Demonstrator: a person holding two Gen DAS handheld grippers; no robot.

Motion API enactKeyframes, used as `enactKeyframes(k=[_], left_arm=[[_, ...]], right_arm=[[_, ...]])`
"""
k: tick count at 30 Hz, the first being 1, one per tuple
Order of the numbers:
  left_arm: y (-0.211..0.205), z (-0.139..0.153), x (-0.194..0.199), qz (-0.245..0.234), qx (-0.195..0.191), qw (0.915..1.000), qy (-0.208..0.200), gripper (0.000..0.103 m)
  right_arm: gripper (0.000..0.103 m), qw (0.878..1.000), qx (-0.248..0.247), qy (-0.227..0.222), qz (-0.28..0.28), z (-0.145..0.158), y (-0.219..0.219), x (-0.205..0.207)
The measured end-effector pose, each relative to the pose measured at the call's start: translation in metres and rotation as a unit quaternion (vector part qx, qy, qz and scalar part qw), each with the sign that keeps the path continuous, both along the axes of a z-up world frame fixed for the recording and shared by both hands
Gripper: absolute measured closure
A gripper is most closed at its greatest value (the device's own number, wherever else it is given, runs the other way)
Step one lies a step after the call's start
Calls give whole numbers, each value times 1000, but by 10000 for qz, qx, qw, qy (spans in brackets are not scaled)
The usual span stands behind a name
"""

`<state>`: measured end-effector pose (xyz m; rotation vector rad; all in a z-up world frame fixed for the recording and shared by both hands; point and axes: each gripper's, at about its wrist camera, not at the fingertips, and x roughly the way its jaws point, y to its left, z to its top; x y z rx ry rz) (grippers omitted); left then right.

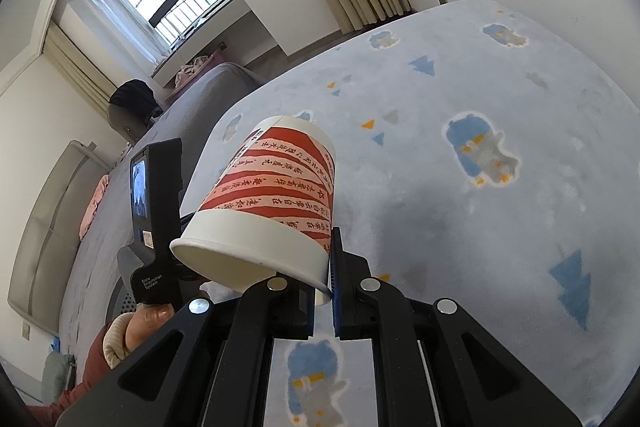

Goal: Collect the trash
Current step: 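Grasp the green-and-white medicine box with the left tool while the right tool holds the cup, then carry the medicine box and paper cup over the grey basket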

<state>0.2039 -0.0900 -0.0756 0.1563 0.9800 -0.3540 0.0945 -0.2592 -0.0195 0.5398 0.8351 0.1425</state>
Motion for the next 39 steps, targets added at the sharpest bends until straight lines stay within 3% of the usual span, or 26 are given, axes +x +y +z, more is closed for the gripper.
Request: enactKeyframes(k=[13, 23, 30, 39], left_arm=[[21, 14, -53, 503, -89, 9987, 15, 57], [83, 44, -128, 1153, -95, 9928, -314, 57], [148, 73, -173, 1696, -64, 9834, -646, 57], [246, 96, -213, 2427, 29, 9653, -960, 57]], right_arm=[[97, 9997, -136, 153, 146, -8, 7, 0], [97, 9984, -313, 68, 466, -3, 43, -9], [97, 9934, -692, -207, 895, 20, 101, -24], [97, 9844, -636, -280, 1618, 29, 204, -33]])
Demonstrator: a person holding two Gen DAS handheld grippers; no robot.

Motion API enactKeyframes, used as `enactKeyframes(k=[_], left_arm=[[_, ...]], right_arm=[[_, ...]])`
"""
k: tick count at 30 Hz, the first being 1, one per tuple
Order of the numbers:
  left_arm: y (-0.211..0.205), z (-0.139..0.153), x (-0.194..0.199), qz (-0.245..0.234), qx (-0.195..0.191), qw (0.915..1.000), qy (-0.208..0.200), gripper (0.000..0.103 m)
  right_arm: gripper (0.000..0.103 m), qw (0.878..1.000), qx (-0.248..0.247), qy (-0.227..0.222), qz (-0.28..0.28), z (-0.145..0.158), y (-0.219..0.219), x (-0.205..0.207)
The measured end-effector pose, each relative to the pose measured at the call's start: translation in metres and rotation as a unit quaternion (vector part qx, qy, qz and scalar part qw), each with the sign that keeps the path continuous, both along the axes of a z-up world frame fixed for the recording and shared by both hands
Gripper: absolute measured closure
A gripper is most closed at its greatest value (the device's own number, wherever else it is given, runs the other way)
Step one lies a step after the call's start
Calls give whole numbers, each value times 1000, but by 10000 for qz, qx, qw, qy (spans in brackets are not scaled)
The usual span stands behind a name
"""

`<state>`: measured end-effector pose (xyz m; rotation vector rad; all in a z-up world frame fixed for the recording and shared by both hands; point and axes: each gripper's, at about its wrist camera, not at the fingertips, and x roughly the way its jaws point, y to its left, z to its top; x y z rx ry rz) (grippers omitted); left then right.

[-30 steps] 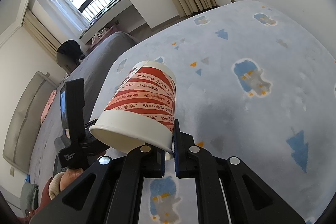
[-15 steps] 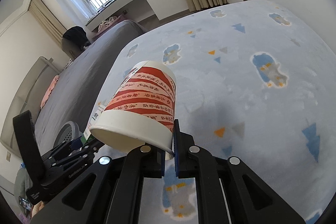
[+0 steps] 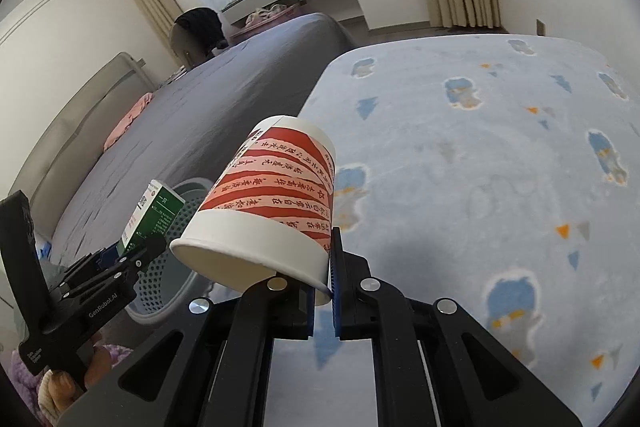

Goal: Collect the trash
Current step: 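Carry the medicine box and paper cup over the grey basket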

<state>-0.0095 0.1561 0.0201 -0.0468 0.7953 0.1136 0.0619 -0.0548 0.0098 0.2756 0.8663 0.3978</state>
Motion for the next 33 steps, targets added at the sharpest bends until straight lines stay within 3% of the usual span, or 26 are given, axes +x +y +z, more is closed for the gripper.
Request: enactKeyframes(k=[12, 19, 27, 28, 30, 33], left_arm=[[92, 0, -13, 599, 19, 9982, -78, 57], [116, -11, -6, 724, 98, 9973, -17, 56], [139, -26, -1, 1029, -108, 9946, 49, 56], [140, -27, -2, 1048, -128, 9944, 54, 55], [141, -27, -3, 1095, -121, 9939, 56, 39], [142, -27, -4, 1167, -107, 9931, 41, 30]], right_arm=[[97, 9963, -44, 18, 855, 4, 128, 10], [97, 9927, -239, 116, 1177, -7, 174, 21], [97, 9899, -470, 235, 1319, -24, 203, 30], [97, 9896, -487, 245, 1328, -26, 204, 31], [96, 9897, -503, 244, 1318, -27, 206, 32], [82, 9903, -510, 205, 1279, -28, 207, 31]])
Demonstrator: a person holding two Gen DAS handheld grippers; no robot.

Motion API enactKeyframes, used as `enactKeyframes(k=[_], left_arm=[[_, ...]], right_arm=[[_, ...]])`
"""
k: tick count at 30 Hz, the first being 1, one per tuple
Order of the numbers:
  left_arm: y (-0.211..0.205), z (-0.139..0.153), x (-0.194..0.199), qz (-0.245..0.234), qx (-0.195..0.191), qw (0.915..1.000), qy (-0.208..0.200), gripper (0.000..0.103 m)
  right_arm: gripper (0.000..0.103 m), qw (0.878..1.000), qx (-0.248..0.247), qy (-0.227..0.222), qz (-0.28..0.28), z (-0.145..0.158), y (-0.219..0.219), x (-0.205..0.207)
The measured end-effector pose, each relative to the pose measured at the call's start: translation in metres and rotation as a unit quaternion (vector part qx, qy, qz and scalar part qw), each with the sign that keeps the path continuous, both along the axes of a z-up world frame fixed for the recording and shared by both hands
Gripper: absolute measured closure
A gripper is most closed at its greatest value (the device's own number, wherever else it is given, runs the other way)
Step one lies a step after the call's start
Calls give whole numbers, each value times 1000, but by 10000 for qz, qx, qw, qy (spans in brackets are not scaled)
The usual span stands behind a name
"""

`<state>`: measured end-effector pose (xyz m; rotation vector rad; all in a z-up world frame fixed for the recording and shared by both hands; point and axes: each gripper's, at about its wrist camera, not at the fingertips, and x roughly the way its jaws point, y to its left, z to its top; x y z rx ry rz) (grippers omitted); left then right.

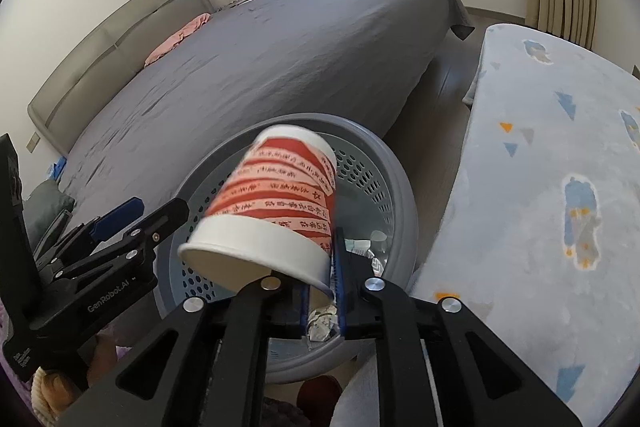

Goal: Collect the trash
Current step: 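Carry the medicine box and paper cup over the grey basket, then open both tools to drop the box and cup into the basket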

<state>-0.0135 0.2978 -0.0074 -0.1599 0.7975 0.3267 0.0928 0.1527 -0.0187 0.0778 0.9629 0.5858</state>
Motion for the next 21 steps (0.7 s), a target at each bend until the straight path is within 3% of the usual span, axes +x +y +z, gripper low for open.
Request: enactKeyframes(k=[2, 15, 21], left_arm=[[1, -1, 0, 35, -15, 10000, 26, 30], [3, 0, -2, 182, 102, 9998, 15, 25], [4, 1, -3, 265, 166, 9995, -22, 18]], right_arm=[[73, 10000, -16, -42, -22, -1, 0, -1], [71, 9999, -54, -62, -104, -2, -3, -7], [64, 9998, -81, -108, -146, -2, -4, -11]])
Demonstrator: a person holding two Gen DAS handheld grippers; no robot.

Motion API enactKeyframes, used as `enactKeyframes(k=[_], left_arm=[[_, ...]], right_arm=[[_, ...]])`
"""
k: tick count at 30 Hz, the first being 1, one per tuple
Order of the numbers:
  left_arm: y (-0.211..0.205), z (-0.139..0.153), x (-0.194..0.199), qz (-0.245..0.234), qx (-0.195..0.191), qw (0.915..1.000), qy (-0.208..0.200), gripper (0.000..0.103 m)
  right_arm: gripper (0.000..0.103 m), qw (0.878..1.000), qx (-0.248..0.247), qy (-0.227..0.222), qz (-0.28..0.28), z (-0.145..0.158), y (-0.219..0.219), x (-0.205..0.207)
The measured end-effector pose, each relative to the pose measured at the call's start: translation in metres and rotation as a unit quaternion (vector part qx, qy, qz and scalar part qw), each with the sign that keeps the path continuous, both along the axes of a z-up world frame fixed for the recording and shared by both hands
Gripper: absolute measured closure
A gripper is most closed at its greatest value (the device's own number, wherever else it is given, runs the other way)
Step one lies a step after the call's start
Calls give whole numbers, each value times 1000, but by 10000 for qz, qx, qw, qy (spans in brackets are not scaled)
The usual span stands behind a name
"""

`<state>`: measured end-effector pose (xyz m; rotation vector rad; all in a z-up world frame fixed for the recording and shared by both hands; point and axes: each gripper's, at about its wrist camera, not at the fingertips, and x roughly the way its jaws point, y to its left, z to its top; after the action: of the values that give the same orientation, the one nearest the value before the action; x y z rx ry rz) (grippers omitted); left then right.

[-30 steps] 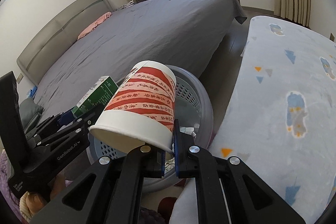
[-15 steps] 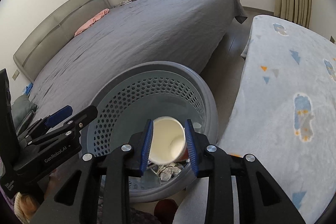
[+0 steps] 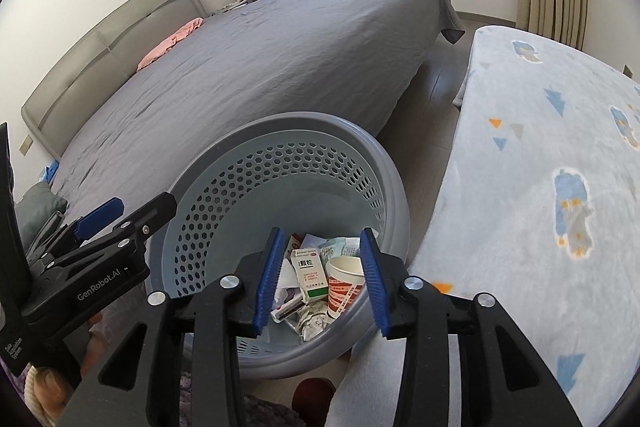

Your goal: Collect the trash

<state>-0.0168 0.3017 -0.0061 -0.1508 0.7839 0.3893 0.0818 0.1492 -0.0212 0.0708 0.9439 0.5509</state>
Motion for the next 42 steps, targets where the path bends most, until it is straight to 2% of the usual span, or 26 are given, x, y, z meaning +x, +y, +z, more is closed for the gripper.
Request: enactKeyframes(k=[3, 8, 19, 42], left_arm=[[0, 0, -1, 17, 37, 10000, 11, 17], [1, 1, -2, 32, 52, 10000, 8, 12], [4, 2, -1, 112, 55, 9999, 17, 6], [7, -3, 0, 223, 61, 9997, 98, 6]], right_arm=[[63, 10000, -14, -12, -2, 1, 1, -2], [56, 10000, -13, -23, -22, 2, 1, -3], [55, 10000, -10, -30, -36, 2, 0, -3], [52, 10000, 4, -5, -58, 2, 0, -1]])
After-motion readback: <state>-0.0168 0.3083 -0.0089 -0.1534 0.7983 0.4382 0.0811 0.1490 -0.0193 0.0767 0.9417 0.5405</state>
